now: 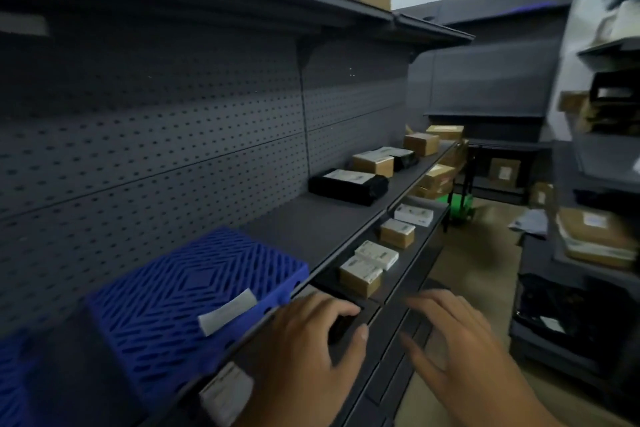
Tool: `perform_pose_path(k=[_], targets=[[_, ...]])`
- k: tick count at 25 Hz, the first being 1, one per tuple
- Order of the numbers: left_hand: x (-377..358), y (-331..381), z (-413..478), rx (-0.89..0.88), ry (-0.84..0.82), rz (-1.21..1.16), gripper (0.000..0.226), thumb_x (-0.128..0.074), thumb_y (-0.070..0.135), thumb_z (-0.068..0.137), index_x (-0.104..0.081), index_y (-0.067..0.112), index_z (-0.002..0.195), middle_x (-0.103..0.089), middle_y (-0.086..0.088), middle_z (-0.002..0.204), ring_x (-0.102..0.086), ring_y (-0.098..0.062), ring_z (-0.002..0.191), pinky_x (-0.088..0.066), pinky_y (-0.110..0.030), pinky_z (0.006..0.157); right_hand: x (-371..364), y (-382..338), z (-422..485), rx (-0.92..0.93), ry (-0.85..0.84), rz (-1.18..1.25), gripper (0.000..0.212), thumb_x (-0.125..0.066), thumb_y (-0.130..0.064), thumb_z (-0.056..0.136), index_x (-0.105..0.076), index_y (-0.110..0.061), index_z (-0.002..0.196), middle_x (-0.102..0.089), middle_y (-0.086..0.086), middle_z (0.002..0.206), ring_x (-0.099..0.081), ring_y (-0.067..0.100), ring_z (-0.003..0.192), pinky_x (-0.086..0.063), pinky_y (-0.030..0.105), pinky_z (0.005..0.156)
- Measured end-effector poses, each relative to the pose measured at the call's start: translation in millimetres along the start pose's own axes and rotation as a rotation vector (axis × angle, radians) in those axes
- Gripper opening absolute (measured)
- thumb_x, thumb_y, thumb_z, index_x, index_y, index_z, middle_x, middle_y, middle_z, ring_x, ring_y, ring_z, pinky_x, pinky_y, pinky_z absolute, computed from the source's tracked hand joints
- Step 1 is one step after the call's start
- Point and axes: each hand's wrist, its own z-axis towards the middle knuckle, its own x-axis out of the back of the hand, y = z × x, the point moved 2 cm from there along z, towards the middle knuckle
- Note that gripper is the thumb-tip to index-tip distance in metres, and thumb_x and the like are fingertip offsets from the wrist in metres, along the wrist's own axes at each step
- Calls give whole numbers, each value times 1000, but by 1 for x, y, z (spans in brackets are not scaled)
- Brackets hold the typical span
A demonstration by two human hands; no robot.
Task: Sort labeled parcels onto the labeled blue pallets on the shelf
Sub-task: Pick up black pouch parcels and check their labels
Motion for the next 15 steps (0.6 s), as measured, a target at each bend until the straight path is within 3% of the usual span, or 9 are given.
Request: perform_pose_path(k=[3, 6, 10, 15], targets=[[-44, 1, 60, -11, 4, -69, 40, -36, 70, 85, -59, 48, 110, -55, 32, 110, -44, 13, 110, -35, -13, 93, -9, 58, 32, -70, -57, -26, 38, -76, -49, 81, -64, -41, 117, -57, -22, 113, -61, 5, 101, -51, 28, 80], [-86, -10, 125, -21, 42, -153, 30, -46, 62, 89, -61, 44, 108, -56, 29, 106, -47, 11, 107, -39, -16, 93, -17, 111, 79, -87, -70, -87, 37, -70, -54, 83, -64, -43, 118, -57, -25, 114, -60, 2, 102, -47, 24, 82], [-132, -26, 206, 27, 31, -215, 22, -52, 58, 94, -60, 44, 108, -56, 30, 108, -50, 6, 110, -44, -23, 94, -16, 166, 144, -131, -42, -100, 35, -62, -56, 80, -68, -40, 111, -61, -22, 106, -61, 3, 90, -45, 19, 72], [-169, -49, 296, 141, 39, -194, 24, -49, 63, 90, -59, 49, 107, -55, 35, 110, -52, 8, 109, -48, -22, 89, -33, 244, 216, -130, -59, -41, 34, -61, -60, 83, -63, -48, 115, -56, -26, 113, -61, 3, 100, -50, 24, 80]])
